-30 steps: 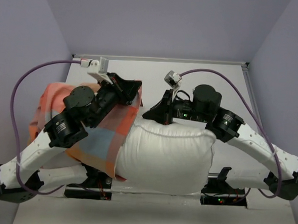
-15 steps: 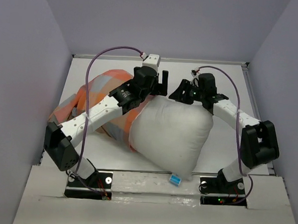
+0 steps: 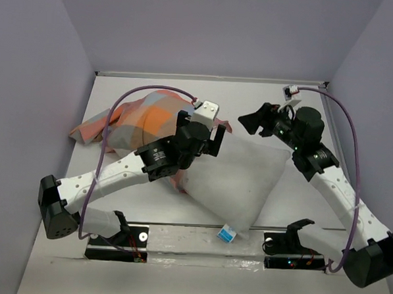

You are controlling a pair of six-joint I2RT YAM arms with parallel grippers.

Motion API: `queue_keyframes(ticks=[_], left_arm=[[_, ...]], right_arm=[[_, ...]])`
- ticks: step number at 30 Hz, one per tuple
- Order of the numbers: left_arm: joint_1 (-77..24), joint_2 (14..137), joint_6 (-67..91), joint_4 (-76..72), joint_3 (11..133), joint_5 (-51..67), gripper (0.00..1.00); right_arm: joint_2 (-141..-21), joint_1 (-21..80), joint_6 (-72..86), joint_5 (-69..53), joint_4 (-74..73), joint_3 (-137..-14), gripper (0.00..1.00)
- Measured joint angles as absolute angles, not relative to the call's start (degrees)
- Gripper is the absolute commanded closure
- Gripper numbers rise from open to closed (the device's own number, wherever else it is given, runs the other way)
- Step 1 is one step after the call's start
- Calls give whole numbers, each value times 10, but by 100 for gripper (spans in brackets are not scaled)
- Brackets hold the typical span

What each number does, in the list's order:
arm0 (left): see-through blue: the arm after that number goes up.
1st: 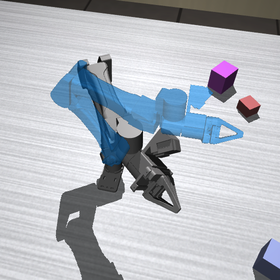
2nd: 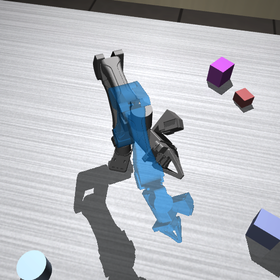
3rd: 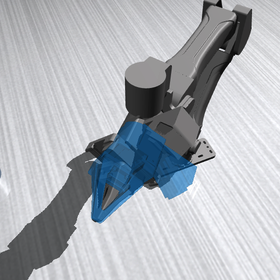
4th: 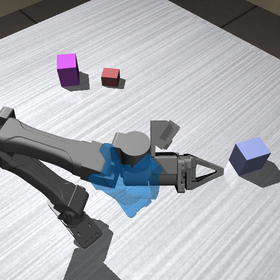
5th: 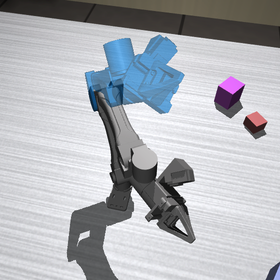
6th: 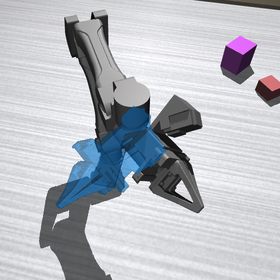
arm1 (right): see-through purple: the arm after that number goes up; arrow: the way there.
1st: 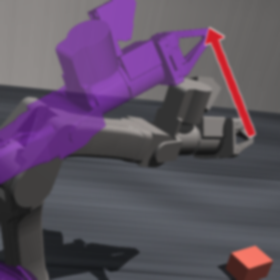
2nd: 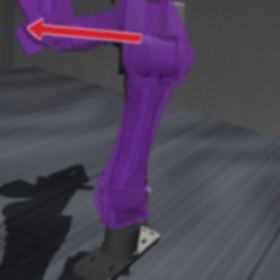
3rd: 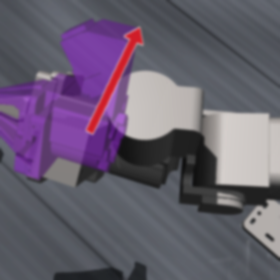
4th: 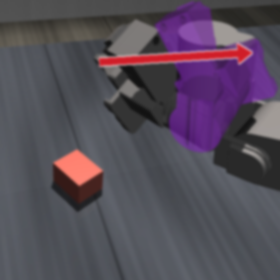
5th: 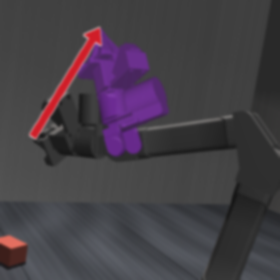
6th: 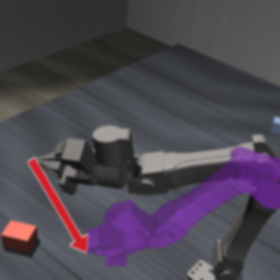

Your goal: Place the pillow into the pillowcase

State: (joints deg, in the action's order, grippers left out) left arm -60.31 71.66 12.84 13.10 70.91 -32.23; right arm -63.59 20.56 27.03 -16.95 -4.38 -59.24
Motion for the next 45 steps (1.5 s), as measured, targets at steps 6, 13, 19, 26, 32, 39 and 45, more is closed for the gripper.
queue_keyframes(ticks=[6, 13, 19, 26, 32, 39, 45], left_arm=[[-618, 761, 80, 166, 682, -322, 2], [-629, 767, 39, 171, 683, -341, 2], [-628, 812, 6, 175, 683, -398, 7], [-604, 838, -24, 155, 684, -434, 37], [-553, 838, -46, 124, 688, -446, 88], [-535, 832, -41, 105, 688, -399, 100], [-534, 784, 4, 100, 693, -304, 100]], right_arm=[[-547, 232, 269, -171, -48, -490, 31], [-516, 245, 270, -176, -60, -446, 30], [-510, 260, 270, -185, -60, -427, 30], [-506, 269, 270, -196, -56, -421, 30], [-508, 287, 270, -200, -47, -401, 22], [-575, 312, 220, -185, -50, -425, 7], [-716, 390, 150, -151, -62, -523, 25]])
